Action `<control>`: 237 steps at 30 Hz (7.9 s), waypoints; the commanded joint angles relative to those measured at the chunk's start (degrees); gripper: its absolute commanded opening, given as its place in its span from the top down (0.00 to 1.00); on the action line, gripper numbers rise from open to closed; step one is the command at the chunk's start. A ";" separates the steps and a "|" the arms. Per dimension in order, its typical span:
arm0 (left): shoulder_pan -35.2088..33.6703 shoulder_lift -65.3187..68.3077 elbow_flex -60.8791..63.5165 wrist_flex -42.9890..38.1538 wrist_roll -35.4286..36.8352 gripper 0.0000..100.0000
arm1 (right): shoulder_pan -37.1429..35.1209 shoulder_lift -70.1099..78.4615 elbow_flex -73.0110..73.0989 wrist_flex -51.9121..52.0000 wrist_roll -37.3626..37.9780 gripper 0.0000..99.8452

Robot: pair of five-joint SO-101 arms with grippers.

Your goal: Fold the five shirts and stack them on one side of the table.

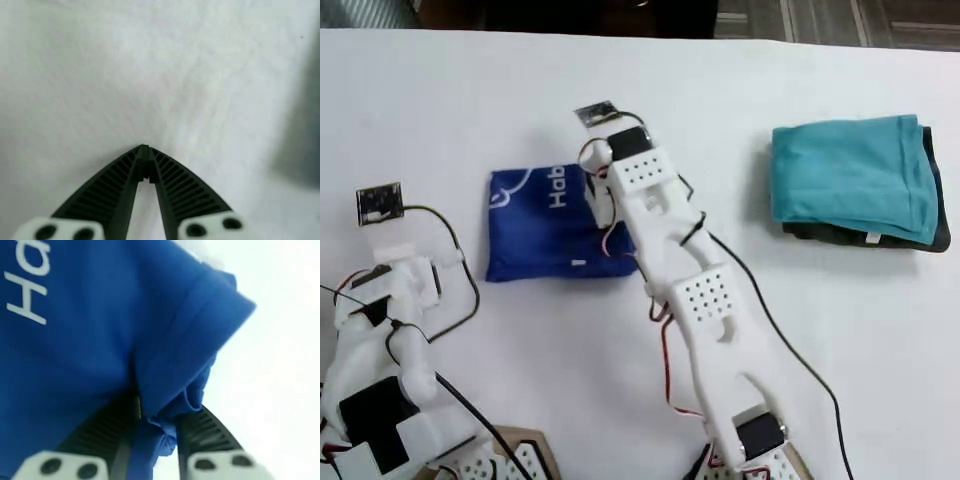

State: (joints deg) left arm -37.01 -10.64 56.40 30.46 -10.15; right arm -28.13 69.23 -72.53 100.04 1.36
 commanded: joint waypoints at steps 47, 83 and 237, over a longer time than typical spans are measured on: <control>0.53 -1.14 -0.22 -0.97 0.26 0.97 | 53.49 -25.98 -0.09 -9.10 44.40 0.98; 0.53 -1.14 -0.22 -0.97 0.26 0.97 | 56.22 -22.46 -8.97 -20.62 37.71 0.74; 0.53 -1.14 -0.22 -0.97 0.26 0.97 | 43.47 -43.47 25.58 1.10 49.32 0.98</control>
State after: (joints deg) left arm -37.01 -10.64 56.40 30.46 -10.15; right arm 14.86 31.87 -45.10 99.87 50.24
